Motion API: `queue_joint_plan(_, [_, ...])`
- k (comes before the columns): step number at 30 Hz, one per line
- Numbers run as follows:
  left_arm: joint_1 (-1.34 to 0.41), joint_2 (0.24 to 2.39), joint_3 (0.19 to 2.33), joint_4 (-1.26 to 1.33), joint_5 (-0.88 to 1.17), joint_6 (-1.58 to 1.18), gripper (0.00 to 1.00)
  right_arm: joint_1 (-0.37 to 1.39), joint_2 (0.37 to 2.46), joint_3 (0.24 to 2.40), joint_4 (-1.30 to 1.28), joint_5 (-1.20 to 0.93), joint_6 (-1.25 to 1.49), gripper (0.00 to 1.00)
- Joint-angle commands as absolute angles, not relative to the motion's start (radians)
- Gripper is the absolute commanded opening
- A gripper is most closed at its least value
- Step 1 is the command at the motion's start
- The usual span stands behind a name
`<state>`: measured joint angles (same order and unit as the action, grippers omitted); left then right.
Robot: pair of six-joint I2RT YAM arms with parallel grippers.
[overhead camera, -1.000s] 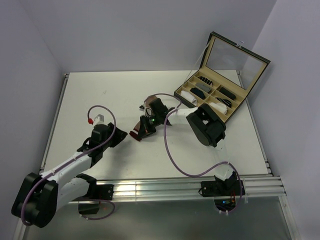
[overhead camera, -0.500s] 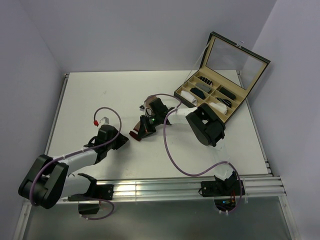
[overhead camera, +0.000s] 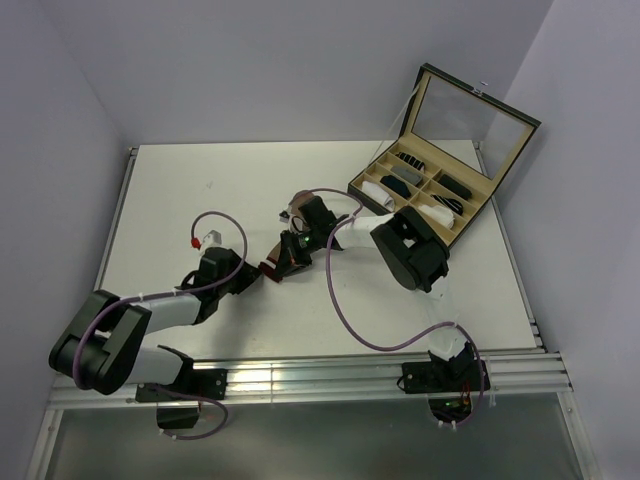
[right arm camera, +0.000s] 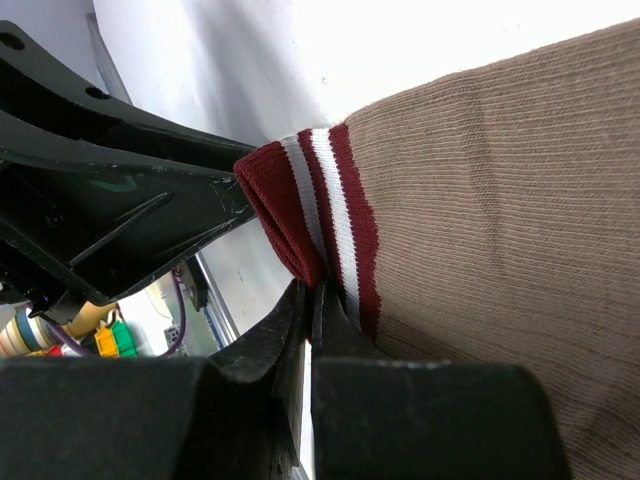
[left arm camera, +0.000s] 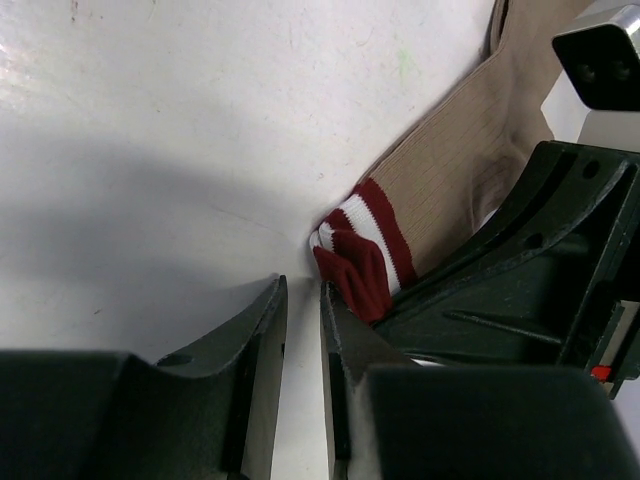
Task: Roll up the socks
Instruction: Roll the sock at the center of the board.
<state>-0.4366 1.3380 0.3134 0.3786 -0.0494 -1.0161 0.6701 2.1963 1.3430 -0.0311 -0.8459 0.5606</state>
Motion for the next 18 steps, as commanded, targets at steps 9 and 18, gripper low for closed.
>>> queue_joint_plan(9, [-0.442,1.339,0.307,0.486,-0.048,-1.02,0.28,0.663,2.221,1.376,-0.009,-0.847,0.561,0.0])
queue_joint_plan(18, [-0.442,1.416,0.348,0.477,-0.049,-1.014,0.27,0.663,2.227,1.382,-0.011,-0.854,0.565,0.0])
